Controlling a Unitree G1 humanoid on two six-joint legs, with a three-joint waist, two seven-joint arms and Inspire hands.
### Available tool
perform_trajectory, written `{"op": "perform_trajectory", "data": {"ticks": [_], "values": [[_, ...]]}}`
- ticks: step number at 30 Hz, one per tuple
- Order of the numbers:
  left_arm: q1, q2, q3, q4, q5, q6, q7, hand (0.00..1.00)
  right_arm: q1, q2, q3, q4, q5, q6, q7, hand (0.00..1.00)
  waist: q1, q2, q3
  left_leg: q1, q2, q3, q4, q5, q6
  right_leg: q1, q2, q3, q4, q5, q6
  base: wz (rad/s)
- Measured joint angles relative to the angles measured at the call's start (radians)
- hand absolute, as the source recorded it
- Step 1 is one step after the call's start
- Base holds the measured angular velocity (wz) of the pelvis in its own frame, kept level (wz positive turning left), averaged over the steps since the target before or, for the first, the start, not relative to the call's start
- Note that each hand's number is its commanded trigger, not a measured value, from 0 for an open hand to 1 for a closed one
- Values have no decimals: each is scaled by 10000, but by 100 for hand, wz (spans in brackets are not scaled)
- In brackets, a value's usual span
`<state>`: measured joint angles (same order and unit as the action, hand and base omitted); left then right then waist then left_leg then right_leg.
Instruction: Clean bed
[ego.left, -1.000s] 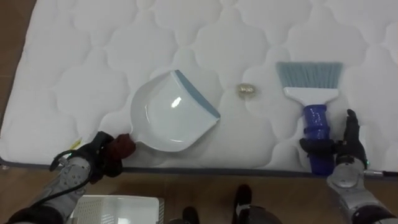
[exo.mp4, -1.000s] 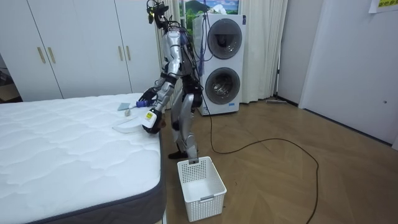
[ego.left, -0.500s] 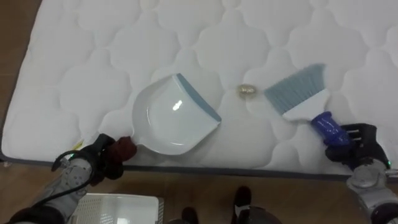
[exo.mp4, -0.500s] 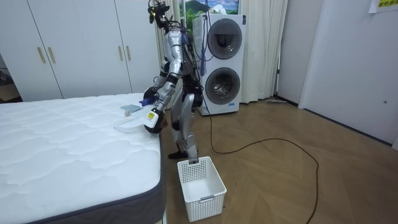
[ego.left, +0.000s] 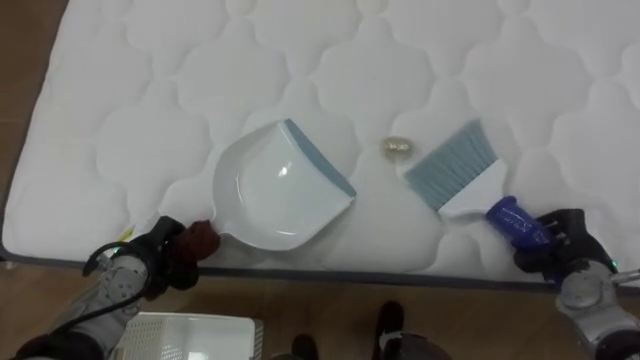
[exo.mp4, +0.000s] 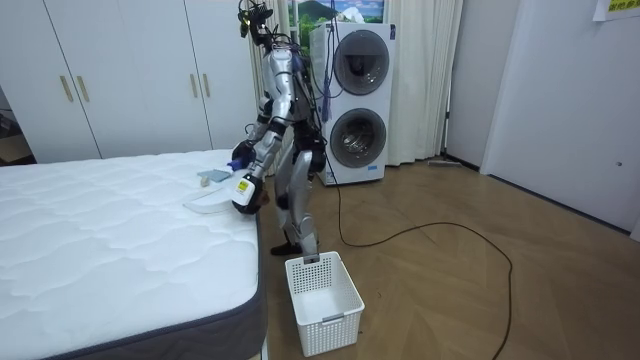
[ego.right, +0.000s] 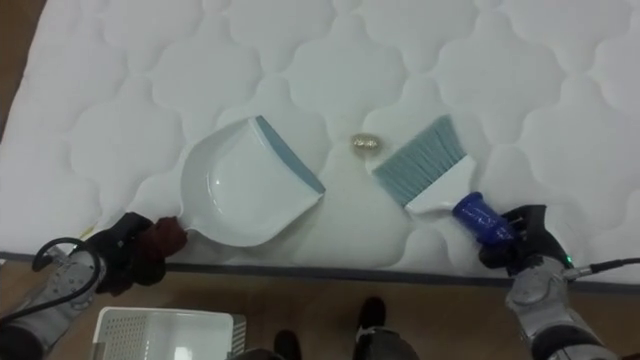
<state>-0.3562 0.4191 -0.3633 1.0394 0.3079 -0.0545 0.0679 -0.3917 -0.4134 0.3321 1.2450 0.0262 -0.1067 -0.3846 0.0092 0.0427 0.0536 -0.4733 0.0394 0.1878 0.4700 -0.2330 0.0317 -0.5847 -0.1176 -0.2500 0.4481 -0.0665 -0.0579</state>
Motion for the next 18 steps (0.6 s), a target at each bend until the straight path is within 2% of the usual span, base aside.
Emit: {"op": "perform_trajectory", "data": {"ticks": [7, 13, 16, 18], "values": [[6, -20, -202, 18, 1, 130, 11, 100, 3, 17, 22, 228, 178, 226, 135, 100, 9, -32, -19, 238, 3, -1, -27, -2, -1, 280, 7, 1, -117, 3, 16, 0], [-6, -16, -278, -27, 4, 205, 6, 100, -31, 18, -6, 539, 1095, 421, 369, 100, 81, -106, -49, 309, -3, 5, -68, -4, -1, 326, 70, 63, -135, 25, 28, 0], [-14, 1, -283, -81, 12, 236, 34, 100, -213, -15, -43, 837, 1104, 434, 433, 100, 67, -178, -44, 284, 6, 7, -94, 0, 2, 274, -25, 77, -65, 12, 41, 1], [-14, 114, -296, -186, 20, 276, 31, 100, -224, -42, -54, 875, 1140, 524, 433, 100, 69, -343, -48, 241, 5, 14, -98, -4, 1, 253, -32, 72, -10, -35, 54, 5]]}}
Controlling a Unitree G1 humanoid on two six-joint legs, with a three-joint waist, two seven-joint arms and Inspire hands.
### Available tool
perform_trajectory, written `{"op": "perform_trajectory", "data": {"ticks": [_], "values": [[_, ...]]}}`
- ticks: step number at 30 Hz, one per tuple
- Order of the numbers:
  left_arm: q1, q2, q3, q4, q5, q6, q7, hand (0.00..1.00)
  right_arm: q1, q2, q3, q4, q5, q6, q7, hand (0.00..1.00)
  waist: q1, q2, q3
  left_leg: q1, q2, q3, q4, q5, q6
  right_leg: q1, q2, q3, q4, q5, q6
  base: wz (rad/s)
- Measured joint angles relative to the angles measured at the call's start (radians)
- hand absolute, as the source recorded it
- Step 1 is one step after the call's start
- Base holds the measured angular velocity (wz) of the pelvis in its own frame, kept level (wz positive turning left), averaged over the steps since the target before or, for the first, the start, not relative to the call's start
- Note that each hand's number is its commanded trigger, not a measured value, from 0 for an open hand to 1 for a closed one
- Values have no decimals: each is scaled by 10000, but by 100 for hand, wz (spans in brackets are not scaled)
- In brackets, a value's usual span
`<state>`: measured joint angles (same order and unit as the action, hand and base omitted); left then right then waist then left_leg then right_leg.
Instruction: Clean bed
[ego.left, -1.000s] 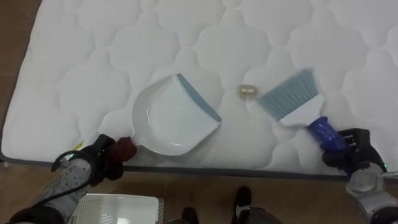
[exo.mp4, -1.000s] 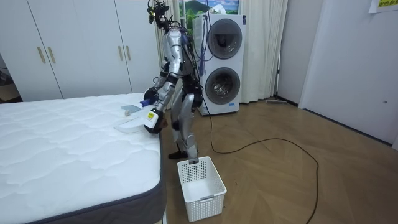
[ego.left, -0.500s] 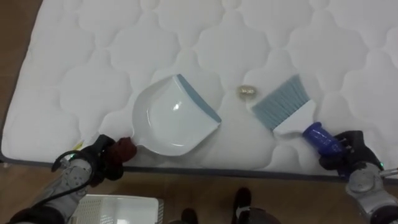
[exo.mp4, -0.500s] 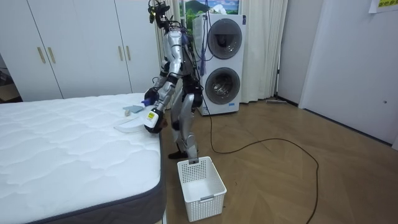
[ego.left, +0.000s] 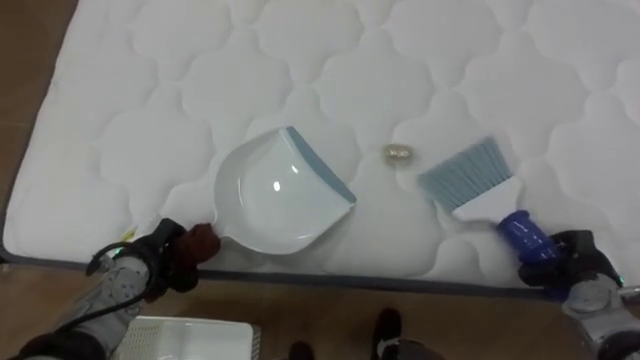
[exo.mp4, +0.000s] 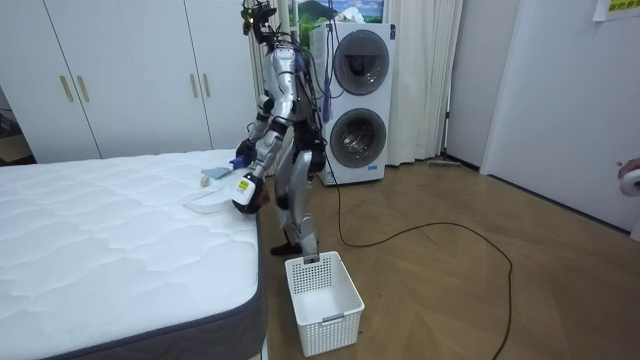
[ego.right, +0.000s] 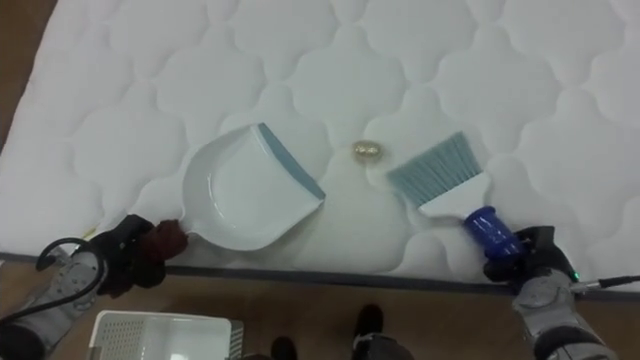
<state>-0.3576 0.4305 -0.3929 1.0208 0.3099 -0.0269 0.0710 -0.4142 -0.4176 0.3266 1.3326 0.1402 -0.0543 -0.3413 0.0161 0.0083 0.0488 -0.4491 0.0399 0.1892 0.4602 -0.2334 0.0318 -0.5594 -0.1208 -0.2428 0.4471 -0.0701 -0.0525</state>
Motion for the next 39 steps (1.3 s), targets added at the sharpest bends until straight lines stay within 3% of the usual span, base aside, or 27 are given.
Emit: {"op": "perform_trajectory", "data": {"ticks": [4, 8, 12, 17, 22, 30, 34, 39], "values": [[-38, 245, 3, -313, 396, 64, 0, 100, -147, -201, -371, 40, -293, 282, -10, 100, 68, -285, -54, -121, 7, 7, 88, 1, 2, -136, 10, -12, 39, 28, -29, 1], [-217, 385, 1, -465, 758, 259, 4, 100, -827, -677, -453, 198, -1448, 567, -236, 100, 171, -490, -34, -168, 11, 4, 191, 7, 13, -161, 5, -19, 60, 74, -35, -2], [-278, 498, -11, -477, 785, 272, 87, 100, -1255, -1057, -361, 218, -2826, 606, -482, 100, 225, -761, 42, -132, 7, 16, 151, 6, 10, -147, 24, -9, 45, 89, -55, 0], [-331, 569, -6, -577, 981, 290, 254, 100, -1908, -1274, -321, 215, -5055, 976, -1053, 100, 387, -1053, 126, -122, 12, 39, 96, 6, 7, -203, 5, -1, 96, 90, -62, -2], [-368, 636, -7, -707, 1190, 290, 309, 100, -2721, -1470, 125, 105, -7337, 1000, -1248, 100, 502, -1175, 126, -202, 127, 22, 184, 9, -10, -184, 45, -67, -14, 128, -111, 1], [-387, 635, -33, -865, 1658, 289, 391, 100, -3042, -1635, 935, -509, -10834, 1019, -1577, 100, 778, -1257, 153, -195, 134, 20, 215, 10, -11, -182, 27, -110, -8, 131, -117, -1], [-472, 640, -25, -899, 1952, 290, 479, 100, -3267, -1646, 1307, -631, -12542, 1278, -1824, 100, 905, -1413, 232, -162, 45, 19, 154, 10, -11, -186, 24, -92, -6, 127, -114, -1], [-470, 657, -28, -964, 2156, 291, 527, 100, -3269, -1656, 2065, -1615, -13649, 1718, -1818, 100, 1079, -1575, 216, -58, 75, 123, -30, 30, -34, -69, 167, -102, -308, 252, -129, -7]]}}
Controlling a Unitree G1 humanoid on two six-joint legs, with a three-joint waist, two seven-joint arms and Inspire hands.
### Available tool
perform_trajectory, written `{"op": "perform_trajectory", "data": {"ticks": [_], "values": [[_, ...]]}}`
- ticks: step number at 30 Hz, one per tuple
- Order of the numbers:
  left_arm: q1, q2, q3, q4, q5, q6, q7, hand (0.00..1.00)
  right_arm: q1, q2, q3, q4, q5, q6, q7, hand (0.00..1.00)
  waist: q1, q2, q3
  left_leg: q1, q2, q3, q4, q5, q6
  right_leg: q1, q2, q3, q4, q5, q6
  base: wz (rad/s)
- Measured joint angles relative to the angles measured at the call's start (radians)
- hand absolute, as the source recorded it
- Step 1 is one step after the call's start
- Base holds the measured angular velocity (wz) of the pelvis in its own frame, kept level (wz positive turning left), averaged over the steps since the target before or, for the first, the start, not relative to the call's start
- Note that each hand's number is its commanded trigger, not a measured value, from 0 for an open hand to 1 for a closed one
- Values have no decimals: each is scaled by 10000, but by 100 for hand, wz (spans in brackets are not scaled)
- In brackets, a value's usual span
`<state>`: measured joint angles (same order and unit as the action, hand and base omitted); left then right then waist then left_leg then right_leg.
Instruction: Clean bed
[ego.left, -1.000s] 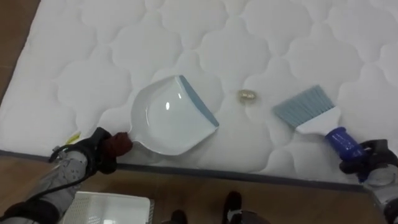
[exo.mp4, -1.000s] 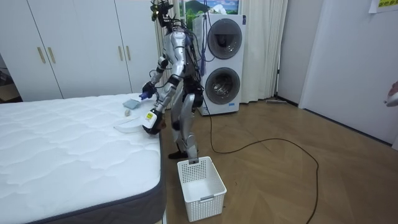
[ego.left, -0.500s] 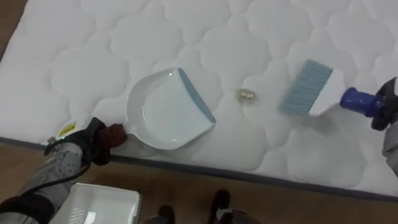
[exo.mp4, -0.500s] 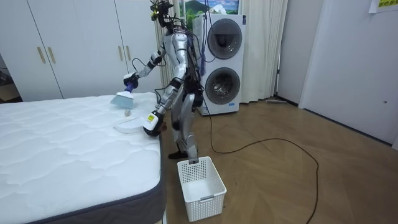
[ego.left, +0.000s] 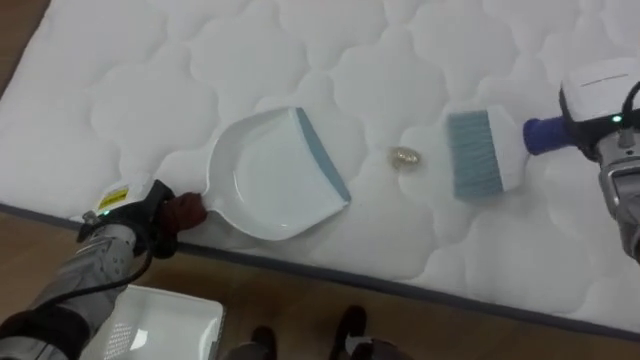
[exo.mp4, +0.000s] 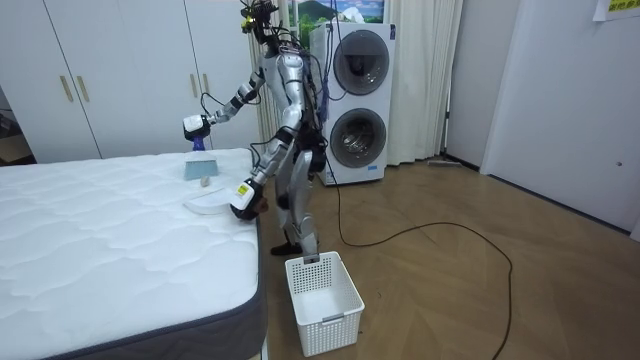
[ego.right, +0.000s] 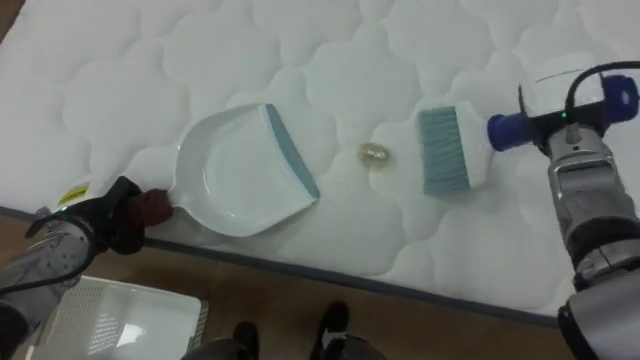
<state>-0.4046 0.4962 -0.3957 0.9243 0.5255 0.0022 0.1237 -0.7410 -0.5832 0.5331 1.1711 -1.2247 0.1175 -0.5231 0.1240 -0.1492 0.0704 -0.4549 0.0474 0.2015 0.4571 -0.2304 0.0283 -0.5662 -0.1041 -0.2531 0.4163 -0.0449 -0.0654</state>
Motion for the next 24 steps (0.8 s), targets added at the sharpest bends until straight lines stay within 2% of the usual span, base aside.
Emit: {"op": "perform_trajectory", "data": {"ticks": [2, 9, 24], "values": [[8, 56, 1, 33, 0, 0, 5, 100, 1, 0, 411, -453, -529, 93, 63, 100, 35, -95, -7, 103, 55, 1, -120, 21, -31, 177, 100, -18, -259, 86, -4, -2], [35, 65, -11, 22, -8, -1, -21, 100, 4, -16, 767, -1736, -1834, 279, 527, 100, 32, -129, -11, 7, 131, -145, -122, 26, -41, 319, 172, -255, -548, 127, 0, 7], [39, 64, -12, -99, -66, 8, -218, 100, 26, -34, 1098, -2148, -1991, 353, 836, 100, 23, -85, -38, -53, 134, -237, -122, 29, -48, 321, 164, -376, -558, 135, -1, 1]]}}
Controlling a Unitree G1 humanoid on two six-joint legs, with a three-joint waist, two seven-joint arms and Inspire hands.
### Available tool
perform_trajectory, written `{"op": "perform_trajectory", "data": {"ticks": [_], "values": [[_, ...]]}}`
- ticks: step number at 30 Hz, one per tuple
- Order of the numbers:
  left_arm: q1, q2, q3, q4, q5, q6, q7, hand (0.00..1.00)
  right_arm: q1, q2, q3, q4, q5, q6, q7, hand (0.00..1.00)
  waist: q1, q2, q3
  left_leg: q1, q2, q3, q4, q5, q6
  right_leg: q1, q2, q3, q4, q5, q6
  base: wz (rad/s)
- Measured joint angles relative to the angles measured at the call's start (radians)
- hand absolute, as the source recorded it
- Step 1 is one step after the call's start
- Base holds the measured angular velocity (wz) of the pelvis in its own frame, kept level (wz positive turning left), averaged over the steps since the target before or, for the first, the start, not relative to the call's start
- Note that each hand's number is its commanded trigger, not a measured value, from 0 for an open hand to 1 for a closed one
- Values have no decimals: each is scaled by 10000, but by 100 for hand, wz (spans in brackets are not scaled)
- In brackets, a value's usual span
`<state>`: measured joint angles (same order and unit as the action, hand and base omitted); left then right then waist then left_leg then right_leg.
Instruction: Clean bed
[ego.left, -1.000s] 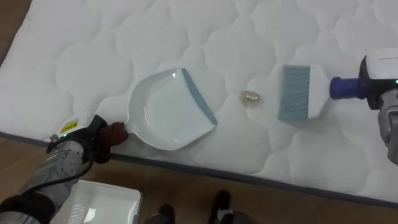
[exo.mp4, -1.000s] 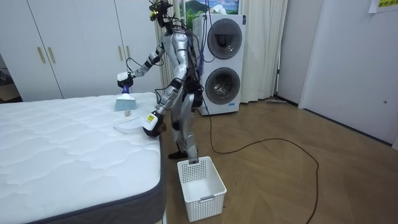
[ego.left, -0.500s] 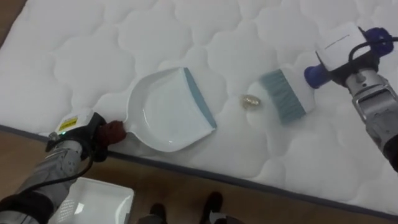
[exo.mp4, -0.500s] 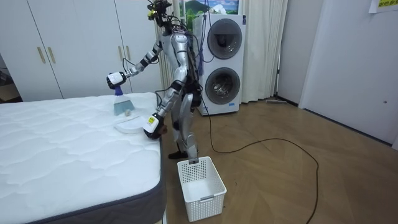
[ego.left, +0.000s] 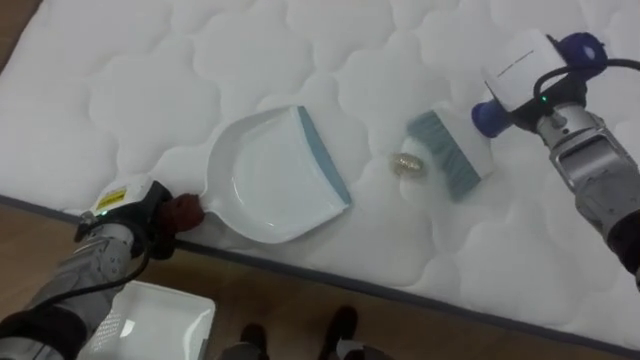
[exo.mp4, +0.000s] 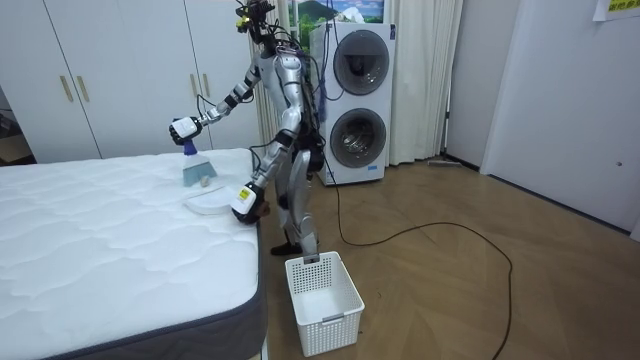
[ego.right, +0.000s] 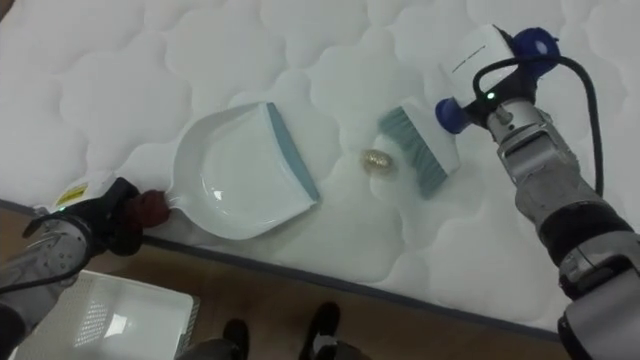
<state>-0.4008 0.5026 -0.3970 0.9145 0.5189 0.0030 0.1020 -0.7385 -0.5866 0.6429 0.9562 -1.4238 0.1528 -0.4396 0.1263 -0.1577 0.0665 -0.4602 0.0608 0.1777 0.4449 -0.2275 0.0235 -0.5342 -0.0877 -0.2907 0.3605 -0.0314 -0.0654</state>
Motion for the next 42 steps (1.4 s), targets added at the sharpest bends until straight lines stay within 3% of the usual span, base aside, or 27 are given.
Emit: {"op": "perform_trajectory", "data": {"ticks": [6, 9, 14, 21, 42], "values": [[0, -2, -90, -26, -9, -2, -86, 100, 0, 0, 29, 18, 20, -12, 68, 100, 41, 89, -14, 31, 0, -17, 8, 2, 1, 28, 0, -21, 0, 0, 0, 0], [-1, -10, -237, -29, -1, 26, -311, 100, 129, 1, 61, 7, 202, -18, 219, 100, 48, 253, 8, 218, -26, -135, -69, 1, 1, 230, -20, -124, -17, -2, 4, 6], [-20, -102, -438, -150, 235, 142, -495, 100, 225, 5, 122, -23, 1632, 4, 980, 100, 57, 427, -4, 317, -64, -193, -316, 24, -16, 263, -116, -243, -15, -14, 22, 7], [-157, -108, -510, -258, 815, 140, -558, 100, 270, 81, 123, 7, 2644, -120, 1442, 100, 40, 484, 7, 307, -54, -187, -287, 41, -16, 270, -126, -291, -14, -13, 21, 1], [-750, -100, -642, -332, 2409, 41, -444, 100, 537, 983, 131, -532, 3473, -543, 2792, 100, -87, 762, 49, 160, -28, -99, -298, 42, -18, 68, -76, -136, -18, -11, 17, -1]]}}
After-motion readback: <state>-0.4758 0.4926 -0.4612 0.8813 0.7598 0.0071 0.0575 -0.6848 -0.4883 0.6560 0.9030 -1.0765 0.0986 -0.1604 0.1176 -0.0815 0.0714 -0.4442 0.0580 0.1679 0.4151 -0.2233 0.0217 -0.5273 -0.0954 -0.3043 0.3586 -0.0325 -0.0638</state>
